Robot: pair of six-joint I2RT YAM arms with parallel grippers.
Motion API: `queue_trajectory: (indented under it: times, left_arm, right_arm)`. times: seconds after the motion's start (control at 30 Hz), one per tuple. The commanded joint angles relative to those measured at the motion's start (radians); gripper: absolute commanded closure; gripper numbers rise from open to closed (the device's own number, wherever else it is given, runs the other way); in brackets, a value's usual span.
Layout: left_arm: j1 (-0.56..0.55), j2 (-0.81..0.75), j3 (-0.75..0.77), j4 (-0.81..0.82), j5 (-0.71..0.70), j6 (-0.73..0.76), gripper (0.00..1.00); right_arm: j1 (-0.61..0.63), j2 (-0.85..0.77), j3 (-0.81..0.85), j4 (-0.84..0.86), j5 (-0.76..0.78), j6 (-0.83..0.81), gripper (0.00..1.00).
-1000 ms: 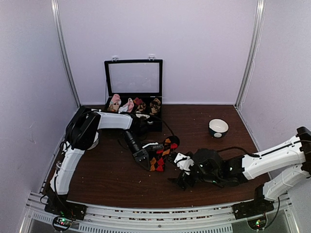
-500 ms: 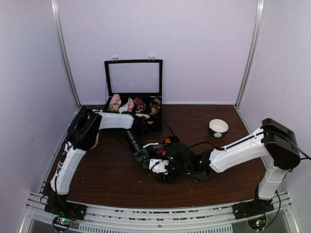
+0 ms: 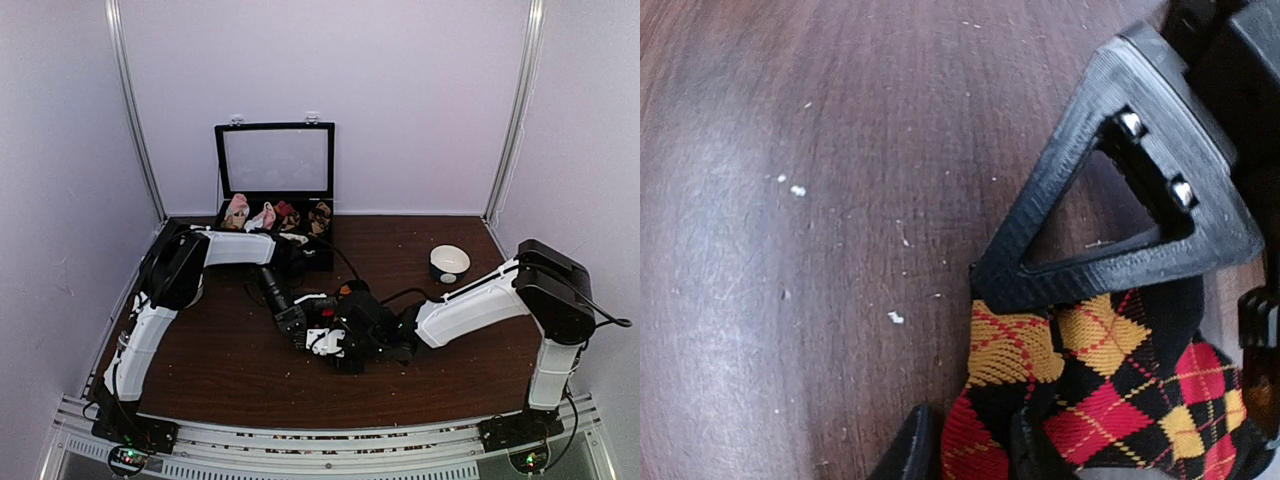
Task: Roll the socks
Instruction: Roll the sock at the center of the board.
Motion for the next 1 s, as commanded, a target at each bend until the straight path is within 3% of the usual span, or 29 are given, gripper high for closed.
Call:
queue_trajectory:
  times: [0.0,0.03,0.13,0.23,0.3,0.6,0.8,0.97]
  left_arm:
    - [0.016,0.031,-0.003,0.038,-0.135,0.028,1.00]
    - [0.017,0.014,-0.009,0.044,-0.135,0.034,1.00]
    - [0.018,-0.080,-0.075,0.108,-0.158,0.050,0.81]
    - [0.029,-0.212,-0.176,0.220,-0.200,0.052,0.65]
    - [0.038,-0.307,-0.259,0.322,-0.228,0.038,0.60]
    - [0.069,-0.732,-0.601,0.752,-0.490,-0.017,0.58]
    - [0.045,-0.842,-0.697,0.720,-0.284,0.148,0.62]
    - [-0.052,-0.786,-0.722,0.702,-0.293,0.263,0.71]
  right_arm:
    - [-0.017,0.033,0.026,-0.060,-0.045,0.033,0.80]
    - [-0.032,0.045,0.047,-0.081,-0.072,0.061,0.86]
    - [-0.073,0.064,0.079,-0.128,-0.184,0.146,0.96]
    - [-0.107,0.062,0.077,-0.139,-0.271,0.244,1.00]
    - [-0.124,0.065,0.077,-0.160,-0.312,0.308,1.00]
    - [-0.174,0.097,0.077,-0.184,-0.480,0.581,1.00]
    - [-0.228,0.141,0.064,-0.063,-0.614,0.832,1.00]
    - [-0.286,0.176,0.026,0.051,-0.684,0.994,1.00]
